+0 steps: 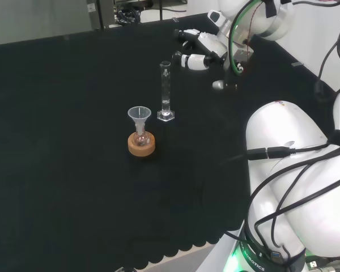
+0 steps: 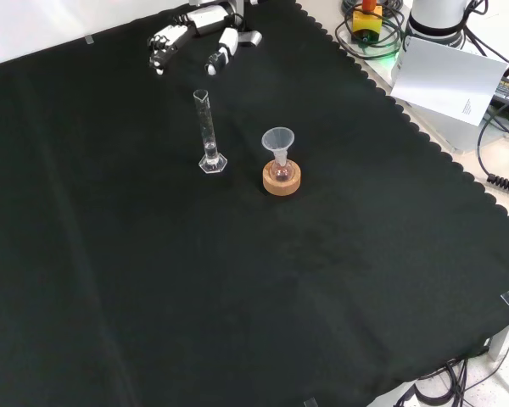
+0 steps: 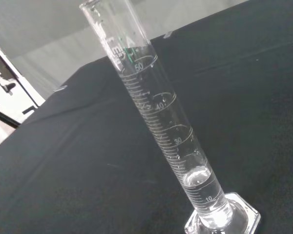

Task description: Pick up the graduated cylinder.

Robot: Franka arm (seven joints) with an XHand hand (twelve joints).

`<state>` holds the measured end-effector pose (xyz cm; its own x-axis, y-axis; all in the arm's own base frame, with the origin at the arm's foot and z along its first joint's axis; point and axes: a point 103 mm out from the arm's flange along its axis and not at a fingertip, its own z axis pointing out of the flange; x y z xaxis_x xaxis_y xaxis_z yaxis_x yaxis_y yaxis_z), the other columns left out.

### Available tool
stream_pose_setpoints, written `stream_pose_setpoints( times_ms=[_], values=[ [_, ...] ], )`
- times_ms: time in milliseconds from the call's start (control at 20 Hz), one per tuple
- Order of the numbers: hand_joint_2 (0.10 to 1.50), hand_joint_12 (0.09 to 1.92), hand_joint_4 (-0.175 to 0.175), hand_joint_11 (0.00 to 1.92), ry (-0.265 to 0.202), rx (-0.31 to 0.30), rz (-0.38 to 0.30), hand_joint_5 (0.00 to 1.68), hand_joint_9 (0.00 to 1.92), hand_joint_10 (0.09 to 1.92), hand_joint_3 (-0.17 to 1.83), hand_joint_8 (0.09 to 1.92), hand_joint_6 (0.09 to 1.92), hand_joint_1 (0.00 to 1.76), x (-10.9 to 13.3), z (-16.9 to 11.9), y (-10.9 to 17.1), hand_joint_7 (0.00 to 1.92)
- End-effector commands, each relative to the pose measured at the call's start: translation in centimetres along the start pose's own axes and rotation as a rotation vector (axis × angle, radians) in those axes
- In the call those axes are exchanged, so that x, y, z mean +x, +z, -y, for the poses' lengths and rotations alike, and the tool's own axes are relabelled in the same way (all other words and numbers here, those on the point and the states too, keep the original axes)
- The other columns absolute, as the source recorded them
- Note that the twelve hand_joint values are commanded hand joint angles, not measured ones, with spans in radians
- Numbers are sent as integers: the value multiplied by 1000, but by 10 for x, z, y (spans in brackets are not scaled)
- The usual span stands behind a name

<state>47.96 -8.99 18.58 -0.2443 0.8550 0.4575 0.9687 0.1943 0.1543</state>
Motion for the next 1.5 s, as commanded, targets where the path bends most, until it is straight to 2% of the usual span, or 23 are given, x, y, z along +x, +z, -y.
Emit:
stream_pose_setpoints(
  times_ms=[50,350,650,1000,1250,1500],
  values=[
    [988,1374,-19,206,-89,20,-89,365,427,641,260,631,87,545,-13,17,30,207],
    [907,1367,-32,220,-81,69,-141,404,472,646,247,653,87,720,-20,19,56,277],
    [768,1347,-44,249,-73,96,-195,432,494,606,458,640,87,881,-28,14,80,261],
    [709,1341,-63,282,-65,46,-269,472,520,612,549,661,87,912,-33,9,96,285],
    [690,1312,-60,377,-72,52,-302,529,605,605,558,690,87,900,-31,7,109,362],
    [678,1298,-55,422,-64,24,-340,537,662,577,560,682,87,923,-26,4,123,434]
  ],
)
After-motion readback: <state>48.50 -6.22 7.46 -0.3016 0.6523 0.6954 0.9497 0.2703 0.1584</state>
